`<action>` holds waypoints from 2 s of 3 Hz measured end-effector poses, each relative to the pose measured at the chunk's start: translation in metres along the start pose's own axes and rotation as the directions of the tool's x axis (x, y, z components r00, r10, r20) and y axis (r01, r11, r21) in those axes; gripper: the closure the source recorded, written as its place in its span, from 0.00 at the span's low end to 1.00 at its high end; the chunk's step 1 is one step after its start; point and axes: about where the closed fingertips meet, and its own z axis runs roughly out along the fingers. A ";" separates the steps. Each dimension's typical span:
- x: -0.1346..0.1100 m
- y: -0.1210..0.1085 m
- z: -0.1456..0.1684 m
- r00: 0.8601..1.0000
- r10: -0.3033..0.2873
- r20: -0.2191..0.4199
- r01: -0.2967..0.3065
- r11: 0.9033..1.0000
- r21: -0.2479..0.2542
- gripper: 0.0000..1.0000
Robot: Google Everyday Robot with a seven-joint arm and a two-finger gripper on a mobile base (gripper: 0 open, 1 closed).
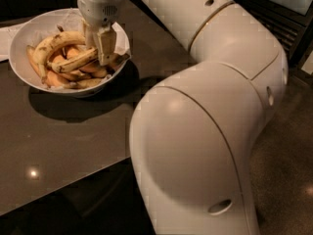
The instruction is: Pick banana from white bowl
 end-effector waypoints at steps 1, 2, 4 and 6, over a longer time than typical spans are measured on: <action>0.000 0.000 0.000 1.000 0.000 0.000 0.000 1.000 0.000 1.00; 0.000 0.000 0.000 1.000 0.000 0.000 0.000 1.000 0.000 1.00; -0.002 -0.009 -0.014 0.998 0.034 0.047 -0.039 0.993 0.108 1.00; -0.003 -0.008 -0.018 0.995 0.036 0.095 -0.048 0.991 0.127 1.00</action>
Offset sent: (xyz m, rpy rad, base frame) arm 0.0000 0.0000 0.0000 0.0000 0.0000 0.0000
